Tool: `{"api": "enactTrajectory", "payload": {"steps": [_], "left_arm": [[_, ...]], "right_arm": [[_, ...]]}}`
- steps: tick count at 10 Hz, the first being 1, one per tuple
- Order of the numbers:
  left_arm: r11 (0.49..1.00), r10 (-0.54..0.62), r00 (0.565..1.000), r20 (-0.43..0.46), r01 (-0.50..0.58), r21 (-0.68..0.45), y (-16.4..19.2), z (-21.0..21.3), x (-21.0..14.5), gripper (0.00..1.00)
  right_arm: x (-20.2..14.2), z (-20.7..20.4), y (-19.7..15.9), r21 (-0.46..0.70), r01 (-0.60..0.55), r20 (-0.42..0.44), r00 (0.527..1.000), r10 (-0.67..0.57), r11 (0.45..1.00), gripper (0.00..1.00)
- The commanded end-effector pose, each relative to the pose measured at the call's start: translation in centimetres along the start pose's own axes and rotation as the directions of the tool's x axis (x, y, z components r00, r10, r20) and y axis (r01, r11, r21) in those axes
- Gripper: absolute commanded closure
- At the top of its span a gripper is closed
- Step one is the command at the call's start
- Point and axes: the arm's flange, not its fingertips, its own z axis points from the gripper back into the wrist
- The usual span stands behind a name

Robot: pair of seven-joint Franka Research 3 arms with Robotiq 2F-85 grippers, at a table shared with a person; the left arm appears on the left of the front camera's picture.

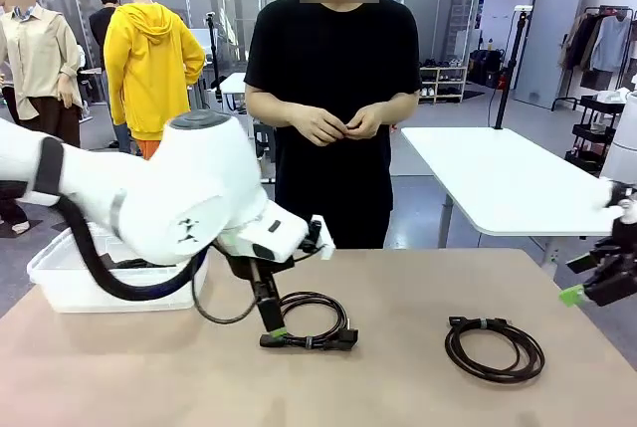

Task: Organize and store the cables.
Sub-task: Place the Power Cable into the Organizing box.

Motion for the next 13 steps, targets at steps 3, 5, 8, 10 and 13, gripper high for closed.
{"api": "enactTrajectory", "payload": {"steps": [3, 5, 8, 10, 13], "left_arm": [[0.999, -0.032, 0.999, -0.035, 0.031, -0.027, -0.4, -3.4, 3.8, 0.0], [0.999, -0.037, 0.999, -0.014, 0.037, -0.038, -0.9, -3.2, 3.1, 0.0], [0.999, -0.037, 0.999, -0.014, 0.037, -0.038, -0.9, -3.2, 3.1, 0.0], [0.998, -0.037, 0.999, -0.012, 0.036, -0.045, -0.6, -3.6, 3.5, 0.0], [0.986, -0.146, 0.987, -0.073, 0.139, -0.096, 0.6, -5.7, 5.2, 0.0]], "right_arm": [[-5.7, 2.9, 1.6, -0.003, 0.017, 0.145, 0.989, -0.016, 1.0, 0.0], [-4.4, 3.3, -0.7, -0.006, 0.036, 0.099, 0.994, -0.035, 0.999, 0.0], [-4.4, 3.3, -0.7, -0.006, 0.036, 0.099, 0.994, -0.035, 0.999, 0.0], [-4.4, 3.3, -0.7, -0.006, 0.036, 0.099, 0.994, -0.035, 0.999, 0.0], [-4.4, 3.3, -0.7, -0.006, 0.036, 0.099, 0.994, -0.035, 0.999, 0.0]]}}
